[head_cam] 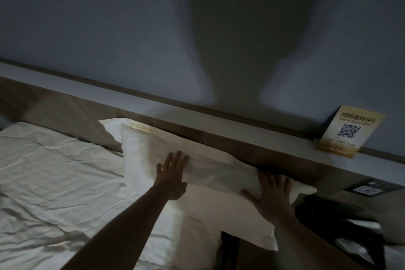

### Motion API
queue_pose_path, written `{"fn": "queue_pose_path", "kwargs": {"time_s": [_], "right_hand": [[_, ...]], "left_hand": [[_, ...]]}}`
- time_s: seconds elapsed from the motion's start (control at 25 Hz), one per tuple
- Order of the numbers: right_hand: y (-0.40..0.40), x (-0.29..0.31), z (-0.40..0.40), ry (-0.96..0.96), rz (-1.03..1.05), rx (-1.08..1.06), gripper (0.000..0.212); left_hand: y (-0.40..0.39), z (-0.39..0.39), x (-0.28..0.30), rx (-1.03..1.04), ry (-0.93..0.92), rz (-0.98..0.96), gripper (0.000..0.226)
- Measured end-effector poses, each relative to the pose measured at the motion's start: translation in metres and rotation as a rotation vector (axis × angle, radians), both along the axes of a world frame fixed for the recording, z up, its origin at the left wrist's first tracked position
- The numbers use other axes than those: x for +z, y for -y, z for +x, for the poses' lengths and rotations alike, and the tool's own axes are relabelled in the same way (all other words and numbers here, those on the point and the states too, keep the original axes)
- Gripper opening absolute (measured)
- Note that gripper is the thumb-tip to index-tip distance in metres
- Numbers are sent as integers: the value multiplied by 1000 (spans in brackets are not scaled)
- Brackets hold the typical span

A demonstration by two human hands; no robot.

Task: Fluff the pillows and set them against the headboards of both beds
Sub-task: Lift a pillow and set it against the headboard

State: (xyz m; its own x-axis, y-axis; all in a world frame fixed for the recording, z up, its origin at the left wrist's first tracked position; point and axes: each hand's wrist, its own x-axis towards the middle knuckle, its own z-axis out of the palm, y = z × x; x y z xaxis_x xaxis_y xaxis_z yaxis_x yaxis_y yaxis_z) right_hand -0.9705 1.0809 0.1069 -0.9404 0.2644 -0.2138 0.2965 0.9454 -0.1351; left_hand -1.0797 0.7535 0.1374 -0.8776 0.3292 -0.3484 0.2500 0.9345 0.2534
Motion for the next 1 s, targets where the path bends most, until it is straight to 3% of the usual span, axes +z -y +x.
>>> {"fn": "queue_pose_path", "kwargs": {"time_s": [0.08,0.2,0.36,0.6,0.88,1.0], "right_hand": [[6,3,-10,40,18,27,89],[18,6,-19,19,-8,84,57],[23,11,-3,-309,-196,43,24],[18,-14,4,-235,-74,-39,28],[12,-8,-10,-416,-165,-39,8],[9,-8,-17,-478,-208,-26,11]], "left_hand": [[-1,-4,-2,54,-99,28,71],[-1,-16,2,94,-274,17,32],[17,-21,14,132,-436,187,13],[-5,0,11,160,-365,266,11],[-11,-15,10,217,-344,273,10],[-14,-27,5,102,-195,225,34]]}}
